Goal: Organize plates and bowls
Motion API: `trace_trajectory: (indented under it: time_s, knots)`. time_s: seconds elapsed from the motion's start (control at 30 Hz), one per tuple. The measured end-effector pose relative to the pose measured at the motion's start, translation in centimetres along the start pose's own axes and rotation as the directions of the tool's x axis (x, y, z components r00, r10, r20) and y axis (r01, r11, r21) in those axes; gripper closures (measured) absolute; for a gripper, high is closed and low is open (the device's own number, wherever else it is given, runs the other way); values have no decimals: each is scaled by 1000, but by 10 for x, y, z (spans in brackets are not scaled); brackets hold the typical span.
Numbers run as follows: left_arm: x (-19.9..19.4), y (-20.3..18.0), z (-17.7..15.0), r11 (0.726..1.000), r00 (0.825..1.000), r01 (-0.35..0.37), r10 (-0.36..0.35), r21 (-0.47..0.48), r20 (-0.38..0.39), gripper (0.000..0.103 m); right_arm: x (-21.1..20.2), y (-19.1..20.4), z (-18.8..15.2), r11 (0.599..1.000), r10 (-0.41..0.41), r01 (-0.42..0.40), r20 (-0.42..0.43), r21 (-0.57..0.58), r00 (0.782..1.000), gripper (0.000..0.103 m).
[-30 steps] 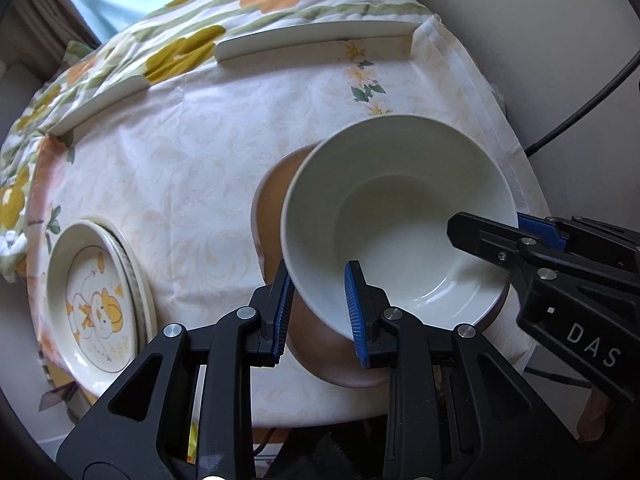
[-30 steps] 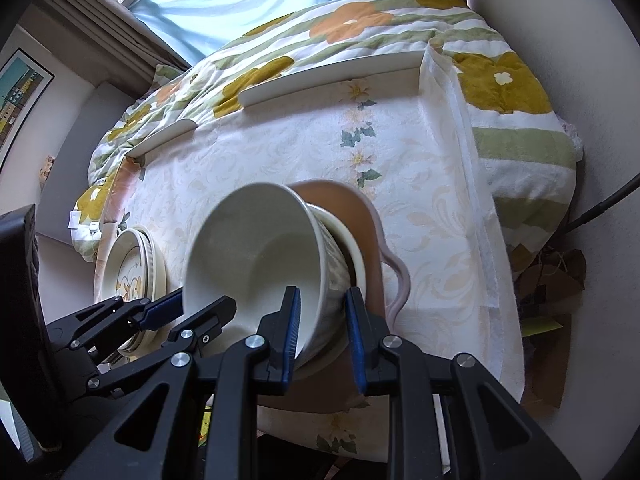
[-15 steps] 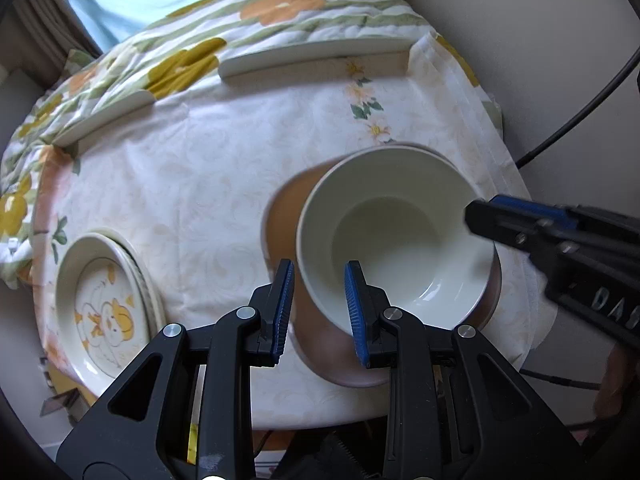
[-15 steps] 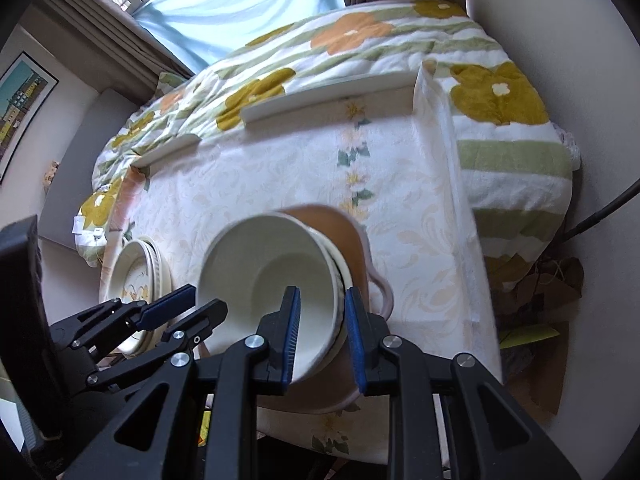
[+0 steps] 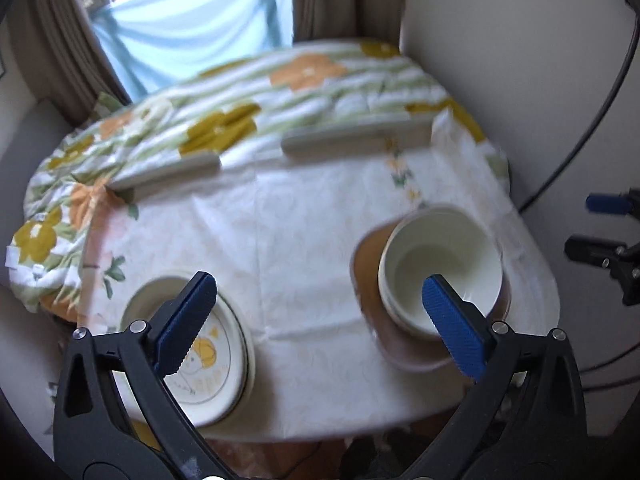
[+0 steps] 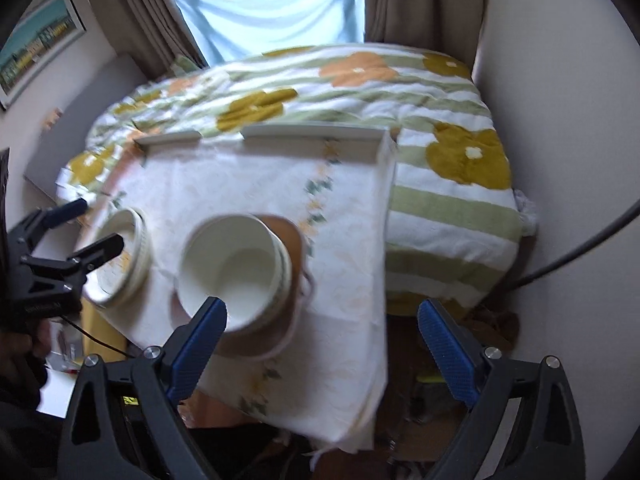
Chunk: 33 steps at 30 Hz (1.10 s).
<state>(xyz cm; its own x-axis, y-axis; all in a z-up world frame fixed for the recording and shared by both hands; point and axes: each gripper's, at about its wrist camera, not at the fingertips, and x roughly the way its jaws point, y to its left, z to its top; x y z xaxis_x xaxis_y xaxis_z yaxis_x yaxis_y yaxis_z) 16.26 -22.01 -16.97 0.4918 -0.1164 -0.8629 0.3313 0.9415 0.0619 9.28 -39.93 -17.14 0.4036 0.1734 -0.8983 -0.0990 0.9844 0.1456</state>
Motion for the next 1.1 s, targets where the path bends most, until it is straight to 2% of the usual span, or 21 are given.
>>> trace_trajectory:
  time_s: [0.07, 0.17, 0.23, 0.3, 0.33, 0.53, 0.57, 0.63, 0.67, 0.73, 0.8, 0.93, 1.0, 1.1]
  knots:
    - [15, 0, -9, 999, 996, 29, -28, 14, -83, 1, 17, -4, -4, 1000, 2, -4, -75, -21, 997, 8]
    - [35, -1, -22, 996, 979, 88, -83, 17, -185, 1, 41, -4, -8, 999, -2, -6, -164, -48, 986, 8]
    - [47, -4, -29, 996, 968, 87, -78, 27, -239, 2, 57, 1, -10, 997, -4, -14, -211, -82, 978, 12]
    - [59, -5, -33, 995, 957, 89, -76, 34, -280, 8, 69, 6, -12, 993, -13, -17, -248, -117, 969, 27]
    - [65, -6, -35, 995, 950, 98, -84, 35, -300, 12, 76, 8, -11, 991, -14, -23, -268, -132, 963, 30]
    - [88, -19, -37, 987, 923, 157, -133, 38, -362, 25, 105, 13, -8, 985, 11, -69, -337, -159, 942, 50]
    - [92, -22, -37, 986, 918, 165, -139, 39, -371, 29, 110, 12, -6, 984, 24, -84, -350, -156, 937, 56]
    - [101, -29, -40, 981, 904, 191, -162, 35, -395, 52, 118, 13, -6, 983, 54, -114, -367, -145, 929, 64]
    - [104, -31, -41, 976, 897, 215, -188, 21, -400, 55, 123, 13, -6, 981, 75, -136, -374, -140, 925, 69]
    - [109, -36, -42, 972, 890, 236, -210, 14, -406, 68, 129, 15, -8, 977, 79, -148, -382, -154, 921, 73]
    - [113, -42, -42, 970, 888, 240, -211, 21, -408, 76, 132, 17, -10, 974, 81, -155, -379, -168, 922, 77]
    - [120, -52, -46, 968, 889, 251, -221, 24, -402, 82, 140, 22, -16, 960, 114, -198, -371, -197, 922, 83]
    - [120, -51, -47, 969, 896, 244, -218, 20, -388, 83, 139, 26, -18, 957, 100, -185, -346, -224, 933, 83]
    - [112, -55, -50, 973, 915, 224, -191, 53, -354, 84, 135, 24, -23, 958, 111, -186, -315, -217, 943, 83]
